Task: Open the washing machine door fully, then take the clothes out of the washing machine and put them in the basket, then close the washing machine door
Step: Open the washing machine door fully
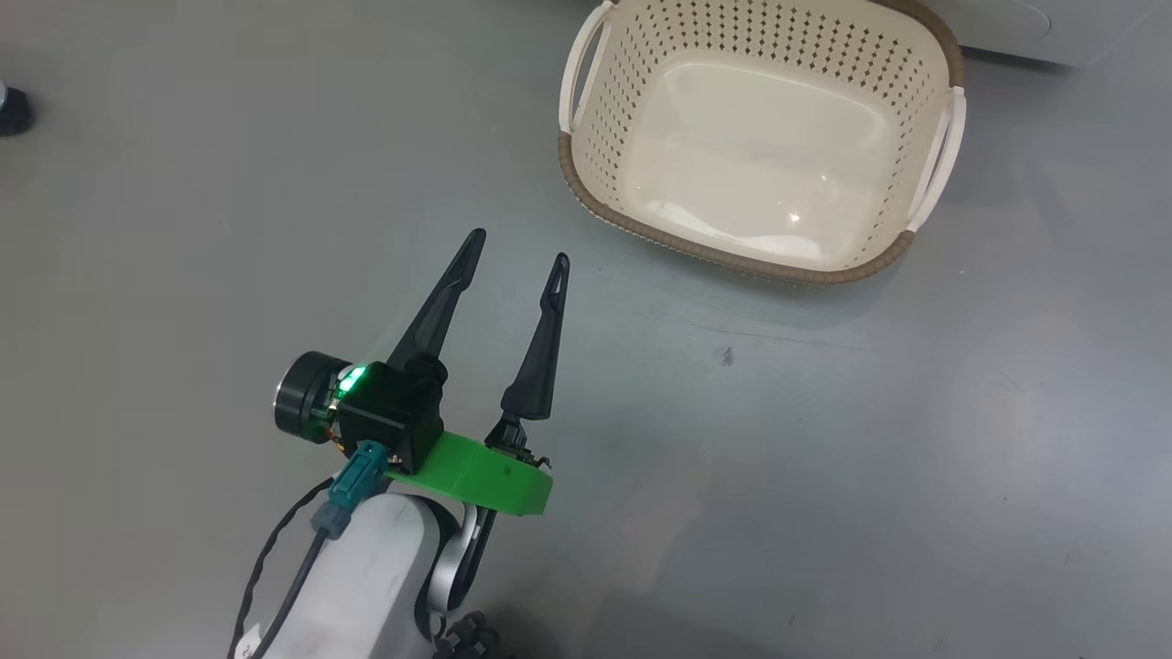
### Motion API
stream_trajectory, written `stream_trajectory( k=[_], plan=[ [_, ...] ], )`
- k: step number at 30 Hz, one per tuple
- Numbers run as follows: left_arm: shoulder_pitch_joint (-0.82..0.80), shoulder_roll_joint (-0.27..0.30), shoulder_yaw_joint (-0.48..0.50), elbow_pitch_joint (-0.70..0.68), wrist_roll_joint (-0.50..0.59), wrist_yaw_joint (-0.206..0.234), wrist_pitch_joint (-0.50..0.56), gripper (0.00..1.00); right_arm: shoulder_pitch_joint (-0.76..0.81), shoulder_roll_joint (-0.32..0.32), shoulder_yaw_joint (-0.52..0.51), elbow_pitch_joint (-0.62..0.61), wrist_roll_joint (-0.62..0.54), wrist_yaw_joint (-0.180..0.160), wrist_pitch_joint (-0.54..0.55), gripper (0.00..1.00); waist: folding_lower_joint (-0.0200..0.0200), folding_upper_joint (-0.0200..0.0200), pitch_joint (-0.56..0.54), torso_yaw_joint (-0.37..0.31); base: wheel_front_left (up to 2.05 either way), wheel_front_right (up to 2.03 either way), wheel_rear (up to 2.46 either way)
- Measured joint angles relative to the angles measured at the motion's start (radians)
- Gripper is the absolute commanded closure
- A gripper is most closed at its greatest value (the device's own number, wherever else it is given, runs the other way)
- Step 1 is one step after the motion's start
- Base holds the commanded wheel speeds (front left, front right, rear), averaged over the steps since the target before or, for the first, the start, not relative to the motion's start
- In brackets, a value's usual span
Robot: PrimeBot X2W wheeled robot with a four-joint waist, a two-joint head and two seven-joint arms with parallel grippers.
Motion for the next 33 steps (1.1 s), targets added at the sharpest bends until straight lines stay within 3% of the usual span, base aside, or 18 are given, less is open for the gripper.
stream_trajectory(
  k=[15, 33],
  plan=[
    [0.000, 0.000, -0.003, -0.006, -0.008, 0.000, 0.000, 0.00, -0.004, 0.010, -0.007, 0.016, -0.009, 0.017, -0.041, 1.00, 0.0000, 0.0000, 0.006, 0.029, 0.00, 0.00, 0.00],
    [0.000, 0.000, 0.011, -0.010, -0.009, 0.000, 0.000, 0.00, 0.002, -0.011, 0.020, 0.024, 0.027, 0.016, 0.086, 1.00, 0.0000, 0.0000, -0.001, 0.019, 0.00, 0.00, 0.00]
  ],
)
